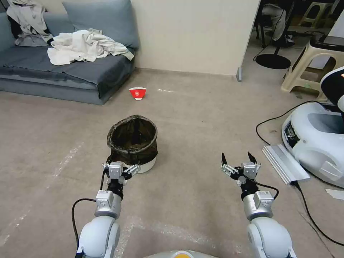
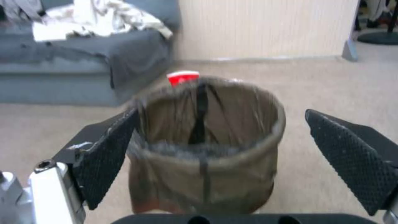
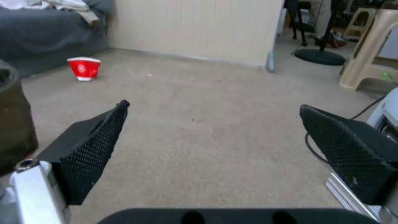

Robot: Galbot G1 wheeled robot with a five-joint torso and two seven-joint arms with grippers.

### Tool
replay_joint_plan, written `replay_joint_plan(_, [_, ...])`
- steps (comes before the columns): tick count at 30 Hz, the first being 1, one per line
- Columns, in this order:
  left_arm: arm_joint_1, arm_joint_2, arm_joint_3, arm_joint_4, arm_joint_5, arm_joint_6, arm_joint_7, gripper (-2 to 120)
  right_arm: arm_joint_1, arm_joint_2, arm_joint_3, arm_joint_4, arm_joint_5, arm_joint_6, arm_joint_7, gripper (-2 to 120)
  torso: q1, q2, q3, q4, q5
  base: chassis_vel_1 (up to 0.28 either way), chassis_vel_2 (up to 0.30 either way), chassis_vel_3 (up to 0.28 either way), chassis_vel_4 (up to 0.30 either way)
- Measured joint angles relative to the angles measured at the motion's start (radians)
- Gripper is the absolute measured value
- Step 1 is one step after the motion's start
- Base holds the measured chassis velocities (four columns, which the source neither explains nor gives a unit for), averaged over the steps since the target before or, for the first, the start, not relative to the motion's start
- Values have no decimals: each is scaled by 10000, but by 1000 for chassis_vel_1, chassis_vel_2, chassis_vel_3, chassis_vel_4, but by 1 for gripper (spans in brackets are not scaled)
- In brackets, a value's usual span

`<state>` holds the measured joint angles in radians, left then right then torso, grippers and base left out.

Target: Pick up the trash can from the floor.

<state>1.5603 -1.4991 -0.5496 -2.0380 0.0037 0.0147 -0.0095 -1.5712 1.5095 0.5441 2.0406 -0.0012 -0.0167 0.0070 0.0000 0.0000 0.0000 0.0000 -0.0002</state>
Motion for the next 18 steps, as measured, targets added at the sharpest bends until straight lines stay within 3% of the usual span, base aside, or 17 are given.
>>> replay_joint_plan(3, [152,20,10,-582,74,244,-161,100,-307,153,-114,612,-46,-248,122,100,0,1,0,-1,2,0,0,0,0])
replay_joint_plan(10, [740,102,57,-2783,358,1173,-763,100,-1450,718,-523,2898,-246,-1184,575,100,0,1,-2,0,1,0,0,0,0])
replay_joint_plan(11, [740,102,57,-2783,358,1173,-763,100,-1450,718,-523,2898,-246,-1184,575,100,0,1,-2,0,1,0,0,0,0])
replay_joint_plan(15, [1158,229,51,-4092,475,1977,-1259,100,-1642,750,-489,3415,-33,-1648,629,100,-1,1,-2,1,9,0,0,0,0])
replay_joint_plan(18, [1246,315,-17,-4127,409,2192,-1368,100,-1627,694,-398,3418,59,-1756,581,100,0,1,-1,1,-2,0,0,0,0])
